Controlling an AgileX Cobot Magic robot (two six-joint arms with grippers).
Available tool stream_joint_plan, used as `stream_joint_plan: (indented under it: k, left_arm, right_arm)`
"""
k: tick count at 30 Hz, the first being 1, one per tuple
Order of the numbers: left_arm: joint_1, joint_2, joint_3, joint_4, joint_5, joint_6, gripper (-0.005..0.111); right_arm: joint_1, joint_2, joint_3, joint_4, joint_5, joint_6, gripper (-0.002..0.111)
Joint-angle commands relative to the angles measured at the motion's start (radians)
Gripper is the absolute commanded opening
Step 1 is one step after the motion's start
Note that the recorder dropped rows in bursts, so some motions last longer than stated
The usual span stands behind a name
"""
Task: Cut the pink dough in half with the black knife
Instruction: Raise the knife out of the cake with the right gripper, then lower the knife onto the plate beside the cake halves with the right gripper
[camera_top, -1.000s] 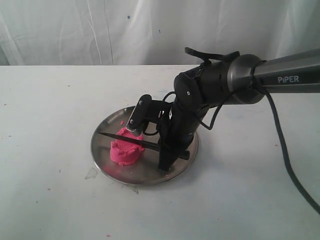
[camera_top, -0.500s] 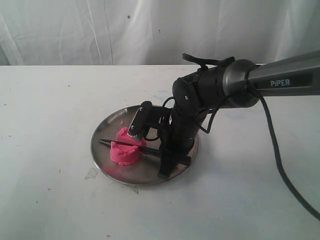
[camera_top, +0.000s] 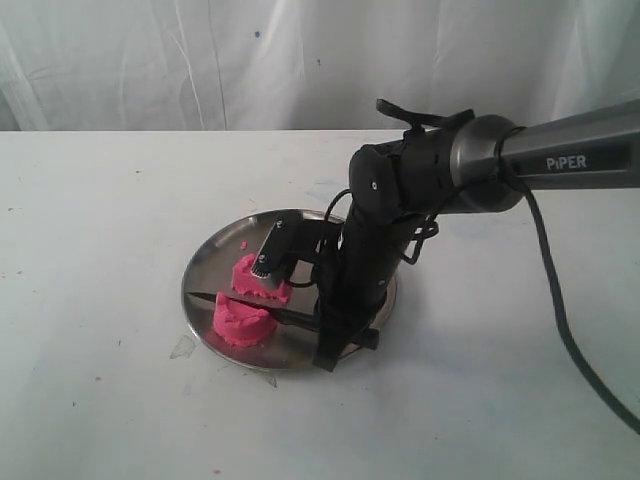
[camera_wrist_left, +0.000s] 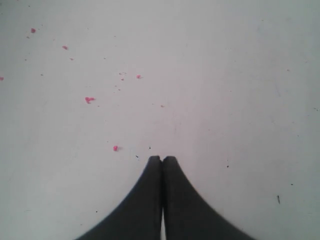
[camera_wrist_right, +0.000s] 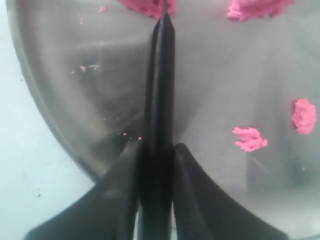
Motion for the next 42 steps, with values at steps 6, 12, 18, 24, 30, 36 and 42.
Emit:
stream_joint_plan:
  k: [6,12,18,24,30,36,42]
  left_arm:
    - [0.001,-0.007,0.005,-0.015,0.003,-0.008,0.0]
    - [0.001,-0.007,0.005,-0.015,0.003,-0.008,0.0]
    - [0.001,-0.007,0.005,-0.015,0.005,-0.024,0.0]
    - [0.001,-0.005,0.005,-0.015,0.002,-0.023,0.0]
    - [0.001,-0.005,0.005,-0.02,-0.003,-0.023,0.0]
    - [0.001,-0.005,0.005,-0.02,-0.013,-0.027,0.0]
    - [0.001,-0.005,0.005,-0.024,-0.028,-0.029,0.0]
  right_arm:
    - [-0.002,-0.007,0.0,-0.257,-0.082,0.354,0.0]
    - [-0.002,-0.007,0.0,-0.271,-0.08,0.399,0.0]
    - [-0.002,-0.028,0.0,-0.202,-0.112,0.396,0.0]
    - [-0.002,-0.139,0.0,-0.185,-0.196,0.42,0.0]
    - [-0.002,-0.26,0.0,-0.185,-0.31,0.554,0.0]
    - [0.033,-0.359,-0.002,-0.013,-0.274,0.318,0.0]
    - [0.062,-0.412,0.0,0.018,-0.213,0.058,0.0]
